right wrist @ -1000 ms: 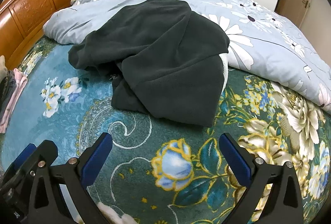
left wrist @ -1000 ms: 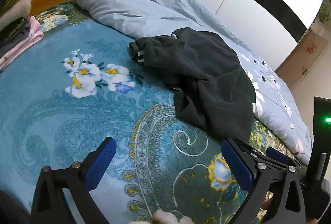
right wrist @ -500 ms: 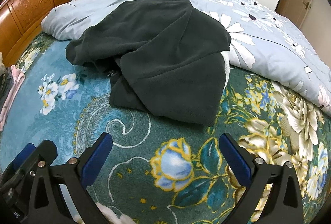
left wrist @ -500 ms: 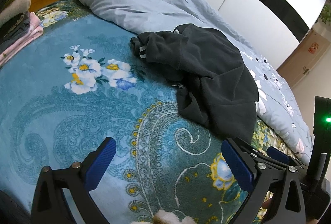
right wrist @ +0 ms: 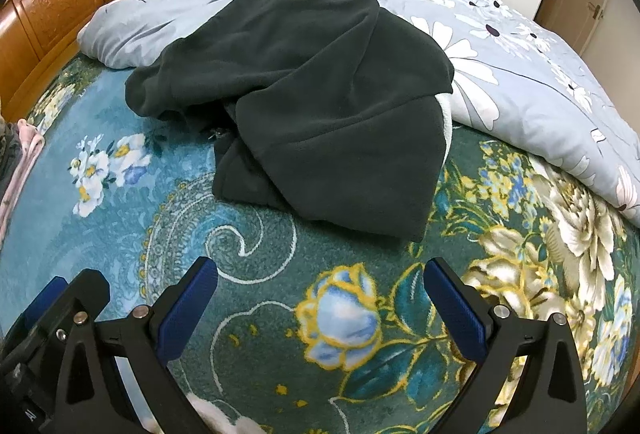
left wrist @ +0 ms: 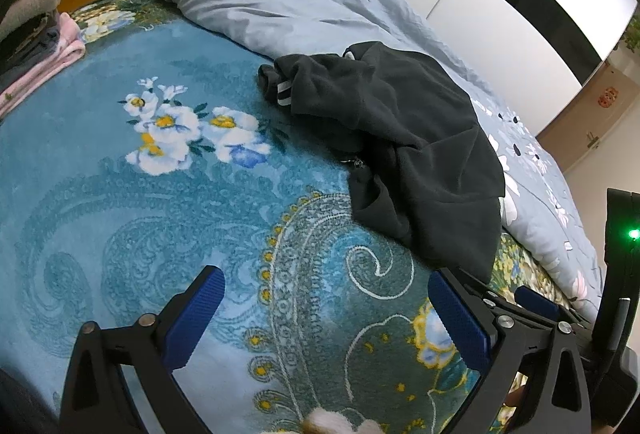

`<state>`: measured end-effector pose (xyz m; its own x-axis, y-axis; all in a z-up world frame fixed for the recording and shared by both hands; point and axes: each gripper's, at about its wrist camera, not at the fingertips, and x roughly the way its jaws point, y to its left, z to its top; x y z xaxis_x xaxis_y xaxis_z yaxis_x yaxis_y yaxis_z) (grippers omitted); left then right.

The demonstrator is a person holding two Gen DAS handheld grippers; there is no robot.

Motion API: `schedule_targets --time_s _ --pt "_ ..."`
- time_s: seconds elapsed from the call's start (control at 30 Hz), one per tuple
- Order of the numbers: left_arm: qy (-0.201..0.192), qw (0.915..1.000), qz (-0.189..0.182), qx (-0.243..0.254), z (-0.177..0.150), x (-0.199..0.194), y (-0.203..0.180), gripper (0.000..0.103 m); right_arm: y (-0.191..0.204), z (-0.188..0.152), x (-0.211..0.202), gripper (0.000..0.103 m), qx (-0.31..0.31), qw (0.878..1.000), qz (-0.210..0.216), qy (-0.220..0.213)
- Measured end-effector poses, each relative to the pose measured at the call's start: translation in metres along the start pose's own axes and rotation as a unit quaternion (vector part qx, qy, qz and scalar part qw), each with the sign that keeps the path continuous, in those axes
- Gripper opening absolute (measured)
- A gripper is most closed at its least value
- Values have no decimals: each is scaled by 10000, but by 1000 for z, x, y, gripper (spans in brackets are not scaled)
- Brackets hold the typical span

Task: Fold clothes
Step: 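Move both grippers toward the crumpled black fleece jacket on the bed, then grasp the jacket edge with the right gripper and lift it up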

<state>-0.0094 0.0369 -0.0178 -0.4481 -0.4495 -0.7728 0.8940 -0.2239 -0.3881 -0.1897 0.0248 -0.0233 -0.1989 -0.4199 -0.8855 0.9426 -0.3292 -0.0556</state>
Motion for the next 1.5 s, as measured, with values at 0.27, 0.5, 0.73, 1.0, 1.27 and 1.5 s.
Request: schedule_targets --time_s 0.27,0.5,0.73,1.0,1.27,1.5 --pt "-53 9996 166 224 7 -9 23 103 16 10 18 103 -663 9975 -230 -25" --pt "-363 9978 428 -356 17 -34 74 103 55 31 69 103 -2162 9722 -883 -137" --pt "-401 9963 488 -577 10 -42 94 103 61 35 93 70 -2994 9406 -1595 -155" --pt "-458 9968 389 -532 9 -50 93 103 36 75 41 7 -2238 9563 -1750 -688" --pt "-539 9950 -43 -841 7 -64 105 103 9 108 -72 7 -1749 9522 -1540 -1975" --pt "-374 9929 -614 -952 4 -75 107 103 27 94 -165 6 -1756 9358 -1130 -2841"
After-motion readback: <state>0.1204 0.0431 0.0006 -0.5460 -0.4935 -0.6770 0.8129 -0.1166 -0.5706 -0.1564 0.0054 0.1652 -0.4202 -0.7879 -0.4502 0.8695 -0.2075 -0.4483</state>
